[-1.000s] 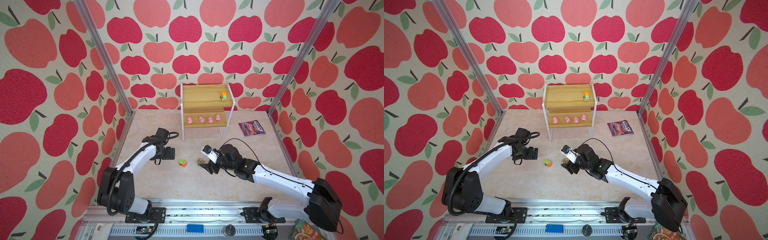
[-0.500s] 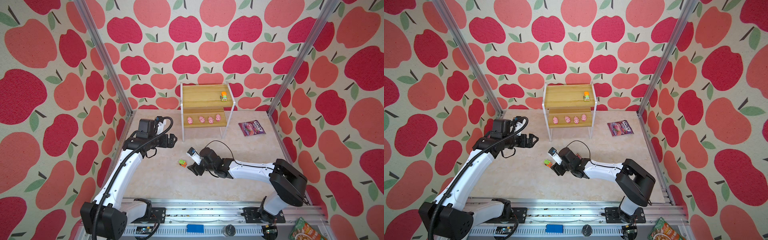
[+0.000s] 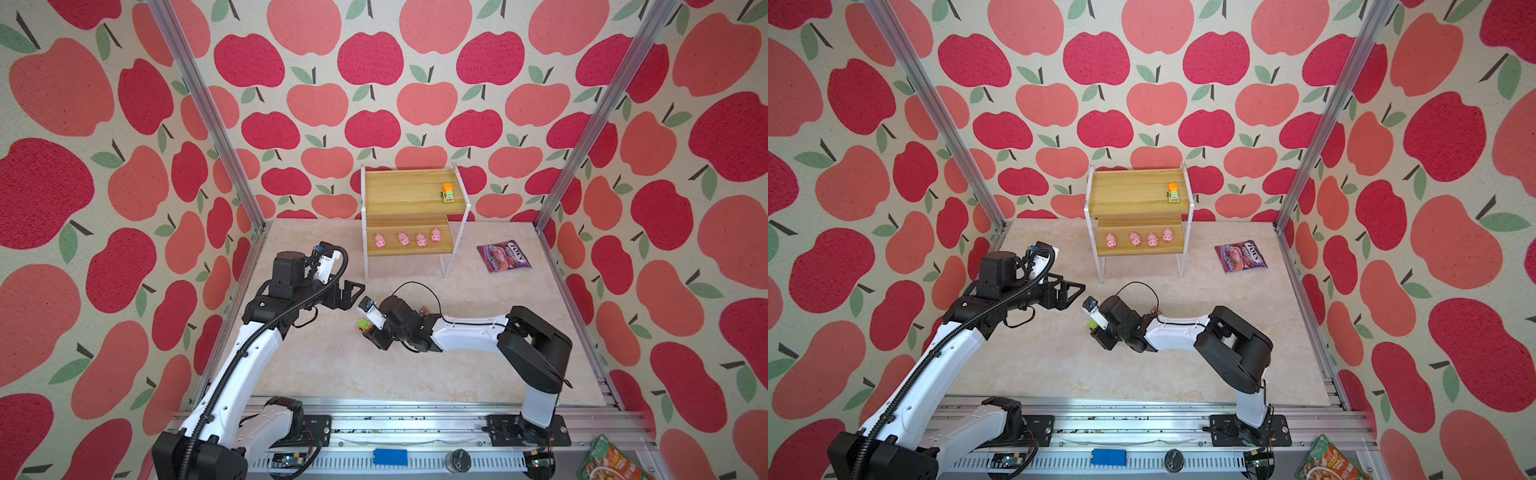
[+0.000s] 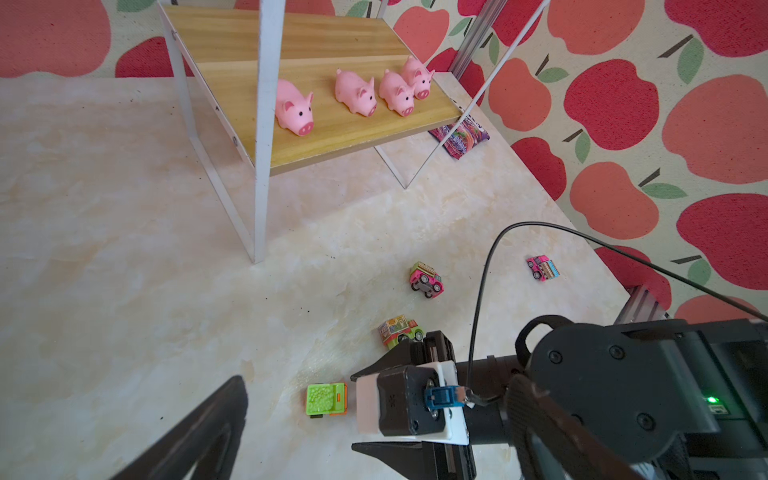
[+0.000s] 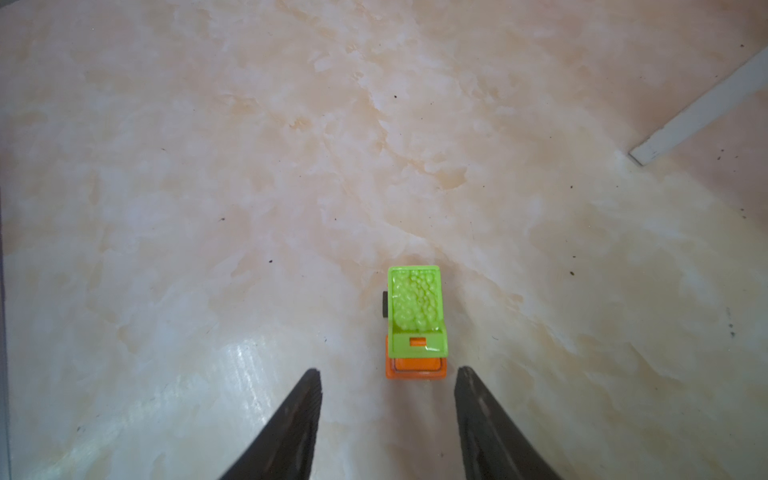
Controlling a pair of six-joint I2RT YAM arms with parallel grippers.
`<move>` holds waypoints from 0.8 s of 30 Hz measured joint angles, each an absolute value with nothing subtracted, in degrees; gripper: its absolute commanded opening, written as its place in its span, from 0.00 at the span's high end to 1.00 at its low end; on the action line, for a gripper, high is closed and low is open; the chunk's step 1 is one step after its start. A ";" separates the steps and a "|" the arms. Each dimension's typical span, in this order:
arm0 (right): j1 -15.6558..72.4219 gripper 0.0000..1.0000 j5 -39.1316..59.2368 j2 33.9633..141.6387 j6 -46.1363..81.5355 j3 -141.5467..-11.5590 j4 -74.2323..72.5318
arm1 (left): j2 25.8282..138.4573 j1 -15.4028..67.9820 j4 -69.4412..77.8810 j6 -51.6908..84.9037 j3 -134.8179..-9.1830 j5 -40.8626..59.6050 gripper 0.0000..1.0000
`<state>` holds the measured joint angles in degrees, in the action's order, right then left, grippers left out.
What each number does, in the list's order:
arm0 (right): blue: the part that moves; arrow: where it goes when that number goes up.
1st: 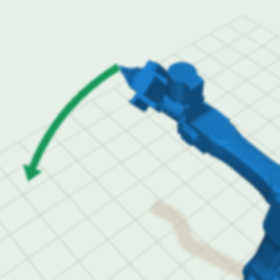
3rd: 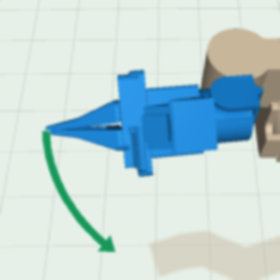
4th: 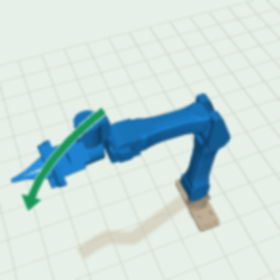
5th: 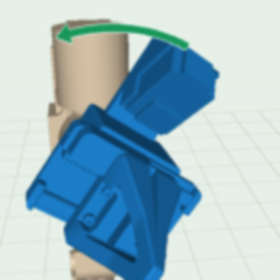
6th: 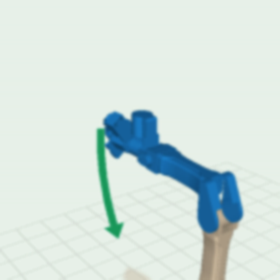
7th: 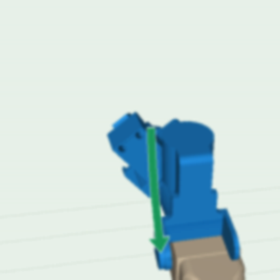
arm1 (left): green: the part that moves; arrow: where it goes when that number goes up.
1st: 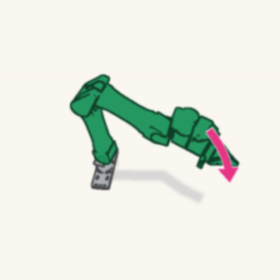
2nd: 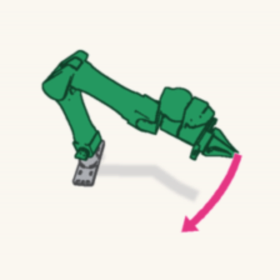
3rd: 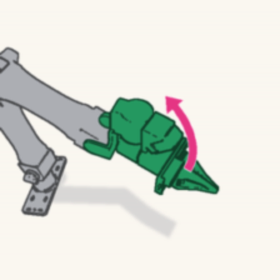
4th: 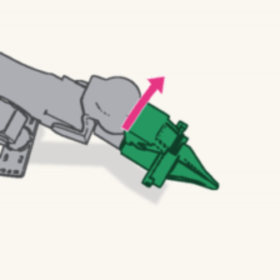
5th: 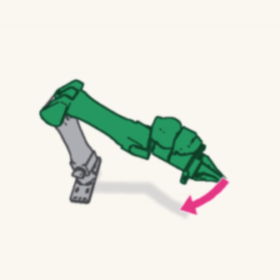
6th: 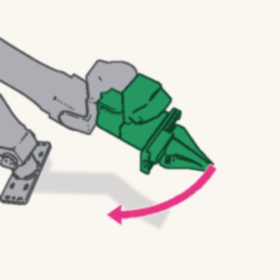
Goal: Place and organize the plastic toys onto the shelf
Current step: 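Close the right gripper on the orange dump truck while the left arm rises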
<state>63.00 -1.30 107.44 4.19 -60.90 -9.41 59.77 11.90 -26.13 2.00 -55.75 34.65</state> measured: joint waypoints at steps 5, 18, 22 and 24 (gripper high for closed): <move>63.00 0.50 -1.50 110.15 4.19 -62.83 -9.39 | 59.27 11.90 -24.69 2.00 -54.94 36.56 0.01; 62.89 0.56 -1.50 112.66 4.19 -64.84 -9.37 | 59.24 11.90 -23.70 2.00 -54.33 37.17 0.01; 62.87 0.58 -1.50 112.84 4.21 -64.84 -9.41 | 59.24 11.90 -23.68 2.00 -54.30 37.17 0.01; 62.87 0.60 -1.50 113.08 4.21 -64.84 -9.41 | 59.24 11.90 -23.68 2.00 -54.30 37.19 0.01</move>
